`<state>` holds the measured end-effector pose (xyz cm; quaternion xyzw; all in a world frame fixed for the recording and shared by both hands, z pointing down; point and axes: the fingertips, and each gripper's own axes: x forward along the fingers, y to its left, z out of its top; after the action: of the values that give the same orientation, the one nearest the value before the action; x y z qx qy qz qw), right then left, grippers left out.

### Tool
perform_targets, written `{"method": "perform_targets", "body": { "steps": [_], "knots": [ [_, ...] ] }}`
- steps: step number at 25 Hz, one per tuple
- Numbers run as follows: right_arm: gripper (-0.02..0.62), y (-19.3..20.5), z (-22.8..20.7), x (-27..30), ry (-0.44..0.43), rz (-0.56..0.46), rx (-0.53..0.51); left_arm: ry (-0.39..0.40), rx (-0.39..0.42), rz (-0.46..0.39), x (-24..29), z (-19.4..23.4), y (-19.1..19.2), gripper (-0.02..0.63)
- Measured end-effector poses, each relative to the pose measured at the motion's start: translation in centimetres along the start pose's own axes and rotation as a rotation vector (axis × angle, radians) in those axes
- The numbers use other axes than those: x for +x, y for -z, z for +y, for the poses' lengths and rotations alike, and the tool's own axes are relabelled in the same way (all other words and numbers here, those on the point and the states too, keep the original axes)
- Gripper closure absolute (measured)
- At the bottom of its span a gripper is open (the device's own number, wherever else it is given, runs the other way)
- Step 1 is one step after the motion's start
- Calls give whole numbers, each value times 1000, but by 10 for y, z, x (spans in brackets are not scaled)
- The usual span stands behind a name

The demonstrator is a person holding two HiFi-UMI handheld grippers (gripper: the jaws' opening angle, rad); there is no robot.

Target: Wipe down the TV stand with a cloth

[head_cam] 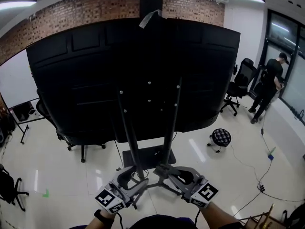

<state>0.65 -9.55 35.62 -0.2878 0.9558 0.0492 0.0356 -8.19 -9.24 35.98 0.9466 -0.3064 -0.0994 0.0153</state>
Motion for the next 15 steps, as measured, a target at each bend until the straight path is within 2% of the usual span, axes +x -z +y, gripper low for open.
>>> {"method": "perform_targets", "body": {
  "steps": [4, 8, 15],
  "knots": [
    [543, -19, -15, 18, 2, -19, -59, 25, 28, -29, 11, 14, -18, 308],
    [543, -54, -29, 35, -28, -60, -156, 38, 72, -53, 24, 23, -45, 310],
    [543, -125, -56, 60, -66, -126, -346, 35, 230, -115, 53, 38, -113, 311]
  ]
}}
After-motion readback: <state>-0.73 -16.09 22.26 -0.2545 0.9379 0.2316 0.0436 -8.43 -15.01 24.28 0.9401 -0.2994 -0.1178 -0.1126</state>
